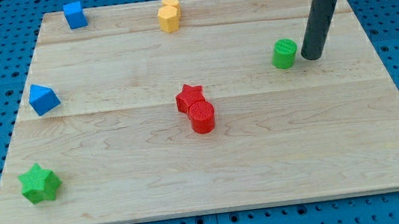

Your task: Move the green circle vertical to the hexagon

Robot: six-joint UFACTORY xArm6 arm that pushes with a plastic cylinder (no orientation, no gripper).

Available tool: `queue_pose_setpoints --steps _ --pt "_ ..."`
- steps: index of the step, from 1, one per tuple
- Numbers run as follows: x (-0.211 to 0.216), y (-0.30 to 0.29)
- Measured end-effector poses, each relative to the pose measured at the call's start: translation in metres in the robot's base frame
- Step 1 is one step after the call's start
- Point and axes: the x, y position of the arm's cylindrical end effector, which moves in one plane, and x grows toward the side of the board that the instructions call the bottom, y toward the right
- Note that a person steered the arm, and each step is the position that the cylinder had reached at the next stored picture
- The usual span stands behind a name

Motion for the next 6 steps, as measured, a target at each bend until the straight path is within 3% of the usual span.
queue_pose_setpoints --steps 2,3,4,6 --pt "-0.015 -0.089" --pt "-0.036 -0.071" --pt "-0.026 -0.115" --pt "0.003 -0.271"
